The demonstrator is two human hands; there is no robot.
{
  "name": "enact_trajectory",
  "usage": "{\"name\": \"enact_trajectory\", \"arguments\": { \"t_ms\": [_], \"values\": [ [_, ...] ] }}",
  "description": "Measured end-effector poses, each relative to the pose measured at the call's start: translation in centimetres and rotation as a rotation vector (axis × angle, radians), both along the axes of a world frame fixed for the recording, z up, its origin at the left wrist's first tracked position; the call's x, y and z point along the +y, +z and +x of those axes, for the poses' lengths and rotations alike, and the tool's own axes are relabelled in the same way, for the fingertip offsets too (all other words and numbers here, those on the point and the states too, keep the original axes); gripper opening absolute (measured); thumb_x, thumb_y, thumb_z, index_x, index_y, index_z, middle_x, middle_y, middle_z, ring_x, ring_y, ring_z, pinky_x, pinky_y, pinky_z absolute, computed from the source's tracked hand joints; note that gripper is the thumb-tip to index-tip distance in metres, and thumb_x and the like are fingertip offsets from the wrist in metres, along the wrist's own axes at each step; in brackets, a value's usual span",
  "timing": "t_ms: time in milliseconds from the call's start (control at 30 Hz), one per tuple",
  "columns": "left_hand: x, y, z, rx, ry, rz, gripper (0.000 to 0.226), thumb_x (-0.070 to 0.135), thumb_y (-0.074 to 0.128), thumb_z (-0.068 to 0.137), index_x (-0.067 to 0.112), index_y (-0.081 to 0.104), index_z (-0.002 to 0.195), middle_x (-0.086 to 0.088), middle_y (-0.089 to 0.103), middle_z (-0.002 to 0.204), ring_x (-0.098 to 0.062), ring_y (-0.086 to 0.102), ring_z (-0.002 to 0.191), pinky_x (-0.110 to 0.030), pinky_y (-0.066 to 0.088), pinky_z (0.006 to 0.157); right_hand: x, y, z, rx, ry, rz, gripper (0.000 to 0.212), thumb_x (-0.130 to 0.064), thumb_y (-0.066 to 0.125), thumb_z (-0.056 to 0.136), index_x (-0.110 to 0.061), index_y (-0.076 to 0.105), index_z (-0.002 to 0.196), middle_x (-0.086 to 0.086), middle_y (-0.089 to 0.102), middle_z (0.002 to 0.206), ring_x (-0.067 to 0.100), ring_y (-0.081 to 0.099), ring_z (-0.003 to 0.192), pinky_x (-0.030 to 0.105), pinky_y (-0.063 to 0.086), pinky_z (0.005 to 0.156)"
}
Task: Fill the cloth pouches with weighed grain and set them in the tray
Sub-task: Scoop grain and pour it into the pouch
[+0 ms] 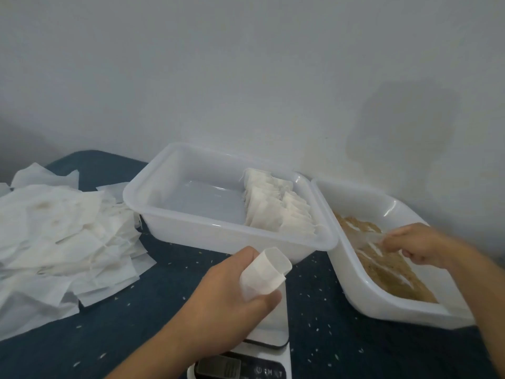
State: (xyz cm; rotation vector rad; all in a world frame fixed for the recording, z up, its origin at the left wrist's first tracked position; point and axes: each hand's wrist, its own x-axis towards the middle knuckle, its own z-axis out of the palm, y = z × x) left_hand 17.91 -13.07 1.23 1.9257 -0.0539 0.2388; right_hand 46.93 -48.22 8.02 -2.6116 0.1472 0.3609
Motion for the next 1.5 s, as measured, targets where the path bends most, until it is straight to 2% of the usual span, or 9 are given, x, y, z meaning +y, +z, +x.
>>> {"name": "enact_trajectory", "arguments": {
  "t_ms": [167,300,467,633,867,1100,1300,1433,1500],
  "values": [
    [0.3,0.1,0.1,0.013,-0.001,-0.021,0.017,0.046,0.070,0.086,0.049,0.053,0.091,0.026,0.062,0.091,0.008,0.058,0.082,-0.006,0.042,0.064,4.1,-2.6,3.1,-0.036,-0.039,0.096,0.015,-0.013,0.073,0.093,0.001,0.076,0.098,0.009,0.046,0.060,0.016,0.030,0.046,0.025,0.028,0.045],
    [0.3,0.1,0.3,0.015,0.001,-0.038,0.018,0.049,0.068,0.085,0.050,0.053,0.093,0.026,0.061,0.094,0.009,0.058,0.084,-0.005,0.042,0.063,5.5,-3.6,4.1,-0.096,-0.091,0.105,0.017,-0.012,0.069,0.096,0.004,0.072,0.094,0.010,0.046,0.060,0.015,0.029,0.041,0.021,0.027,0.038],
    [0.2,-0.1,0.2,-0.017,0.016,-0.042,0.017,0.048,0.069,0.084,0.045,0.054,0.092,0.024,0.062,0.091,0.005,0.057,0.081,-0.008,0.042,0.065,4.9,-5.1,4.0,-0.137,-0.126,0.260,0.015,-0.013,0.072,0.095,0.001,0.073,0.102,0.016,0.054,0.073,0.021,0.034,0.055,0.029,0.029,0.051],
    [0.2,-0.6,0.5,-0.026,0.069,-0.068,0.017,0.044,0.069,0.082,0.040,0.055,0.092,0.021,0.061,0.085,0.003,0.056,0.075,-0.010,0.042,0.063,5.0,-4.8,3.1,-0.163,-0.207,0.565,0.029,-0.019,0.076,0.094,-0.003,0.071,0.118,0.007,0.057,0.076,0.015,0.038,0.057,0.021,0.032,0.035],
    [0.9,-0.6,0.8,-0.069,0.144,-0.149,0.014,0.028,0.071,0.090,0.031,0.061,0.098,0.016,0.063,0.081,0.002,0.056,0.070,-0.011,0.046,0.064,6.4,-2.6,-2.7,-0.333,-0.202,0.680,0.027,-0.023,0.079,0.092,-0.011,0.071,0.116,0.006,0.059,0.075,0.017,0.044,0.060,0.031,0.037,0.053],
    [1.3,-0.6,0.9,-0.076,0.166,-0.192,0.026,0.041,0.069,0.082,0.033,0.062,0.106,0.012,0.066,0.087,-0.006,0.061,0.077,-0.016,0.049,0.067,7.7,1.4,-11.2,-0.468,-0.101,0.681,0.011,-0.036,0.075,0.094,-0.033,0.074,0.104,-0.008,0.051,0.059,0.016,0.042,0.060,0.032,0.041,0.057],
    [1.8,-1.3,1.5,-0.041,0.165,-0.133,0.017,0.035,0.070,0.089,0.032,0.057,0.100,0.020,0.059,0.076,0.001,0.053,0.065,-0.016,0.044,0.061,8.3,4.3,-17.5,-0.388,0.037,0.638,0.035,-0.057,0.076,0.083,-0.036,0.077,0.111,-0.001,0.059,0.075,0.016,0.042,0.058,0.029,0.046,0.059],
    [2.2,-1.4,1.6,-0.035,0.190,-0.093,0.019,0.037,0.071,0.085,0.036,0.057,0.098,0.020,0.062,0.086,0.002,0.057,0.071,-0.016,0.047,0.063,8.6,5.3,-20.5,-0.293,0.208,0.552,0.046,-0.061,0.073,0.074,-0.038,0.079,0.114,-0.015,0.057,0.058,0.016,0.042,0.058,0.028,0.047,0.061],
    [2.3,-1.5,1.6,-0.026,0.186,-0.078,0.020,0.037,0.072,0.085,0.036,0.057,0.099,0.020,0.063,0.091,0.001,0.060,0.076,-0.019,0.050,0.066,8.9,5.9,-21.6,-0.235,0.287,0.494,0.045,-0.064,0.075,0.074,-0.040,0.080,0.112,-0.017,0.053,0.054,0.019,0.033,0.054,0.038,0.049,0.061]
  ]
}}
